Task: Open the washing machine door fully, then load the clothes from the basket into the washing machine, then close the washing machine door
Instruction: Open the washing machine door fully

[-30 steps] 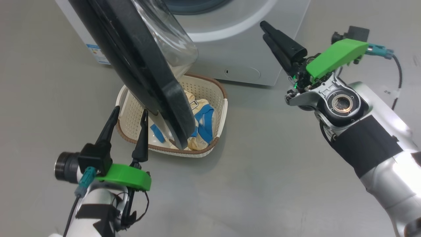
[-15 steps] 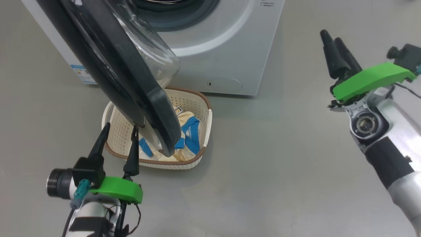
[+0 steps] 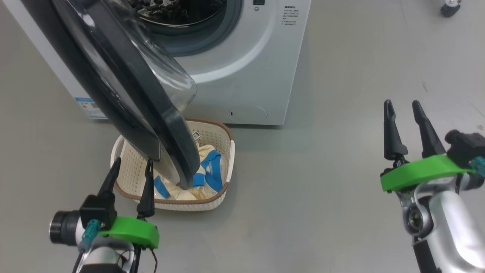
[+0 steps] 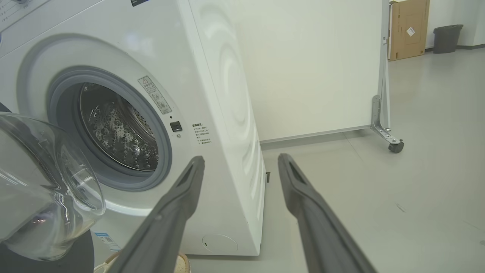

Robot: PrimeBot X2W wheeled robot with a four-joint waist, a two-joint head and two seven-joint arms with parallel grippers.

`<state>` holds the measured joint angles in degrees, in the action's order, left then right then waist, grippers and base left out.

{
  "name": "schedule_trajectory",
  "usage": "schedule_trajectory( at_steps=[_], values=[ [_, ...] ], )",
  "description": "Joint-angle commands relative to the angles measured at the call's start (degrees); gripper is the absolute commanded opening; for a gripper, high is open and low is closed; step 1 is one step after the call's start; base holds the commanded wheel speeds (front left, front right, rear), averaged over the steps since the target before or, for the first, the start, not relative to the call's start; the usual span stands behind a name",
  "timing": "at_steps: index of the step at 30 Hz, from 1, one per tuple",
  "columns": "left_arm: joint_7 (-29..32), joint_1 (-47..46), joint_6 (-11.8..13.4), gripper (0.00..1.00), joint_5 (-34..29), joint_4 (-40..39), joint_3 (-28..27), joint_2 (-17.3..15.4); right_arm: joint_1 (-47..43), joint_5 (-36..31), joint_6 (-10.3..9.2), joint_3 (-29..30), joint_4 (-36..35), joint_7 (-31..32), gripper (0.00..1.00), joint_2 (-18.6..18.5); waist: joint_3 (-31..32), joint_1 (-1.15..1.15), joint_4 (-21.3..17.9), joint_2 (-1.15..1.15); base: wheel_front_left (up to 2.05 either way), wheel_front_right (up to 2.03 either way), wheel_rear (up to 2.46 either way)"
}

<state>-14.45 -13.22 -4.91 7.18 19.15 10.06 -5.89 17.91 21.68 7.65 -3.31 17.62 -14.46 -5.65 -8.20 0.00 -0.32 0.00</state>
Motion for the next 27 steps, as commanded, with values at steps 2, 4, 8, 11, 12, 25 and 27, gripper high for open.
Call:
schedule_trajectory(
  at_steps=[2,4,8,11,12,25,27],
  values=[
    [-0.5,-0.3,0.5,1.0,0.7,-1.5,-2.3,-1.5,-2.7,-4.6,-0.16,1.4,-6.1,0.3,1.0,1.4,0.7,0.0,-0.7,0.0,0.0,0.0,0.0],
    [-0.5,-0.1,0.5,1.0,0.9,-1.5,-2.3,-1.6,-5.5,-6.7,-0.16,2.2,-8.7,1.1,1.0,2.1,1.0,0.0,-0.8,0.0,0.0,0.0,0.0],
    [-0.3,0.3,0.6,1.0,1.2,-1.5,-2.1,-1.7,-10.2,-10.3,-0.16,3.3,-12.6,2.3,1.0,2.7,1.7,0.0,-1.1,0.0,0.0,0.0,0.0],
    [-0.2,0.7,0.8,1.0,1.4,-1.6,-2.0,-1.8,-13.2,-11.7,-0.16,2.9,-14.6,3.0,1.0,2.7,2.1,0.0,-1.2,0.0,0.0,0.0,0.0],
    [-0.2,0.8,0.9,1.0,1.5,-1.7,-2.0,-1.9,-14.1,-11.9,-0.16,2.8,-15.1,3.1,1.0,2.7,2.2,0.0,-1.3,0.0,0.0,0.0,0.0],
    [0.2,2.0,1.8,1.0,2.2,-2.8,-2.1,-2.7,-19.0,-16.3,-0.16,2.8,-18.1,4.2,1.0,2.8,2.7,0.0,-1.8,0.0,0.0,0.0,0.0],
    [0.2,2.1,1.8,1.0,2.3,-2.9,-2.0,-2.8,-19.3,-16.3,-0.16,2.8,-18.4,4.3,1.0,2.8,2.7,0.0,-1.8,0.0,0.0,0.0,0.0]
  ],
)
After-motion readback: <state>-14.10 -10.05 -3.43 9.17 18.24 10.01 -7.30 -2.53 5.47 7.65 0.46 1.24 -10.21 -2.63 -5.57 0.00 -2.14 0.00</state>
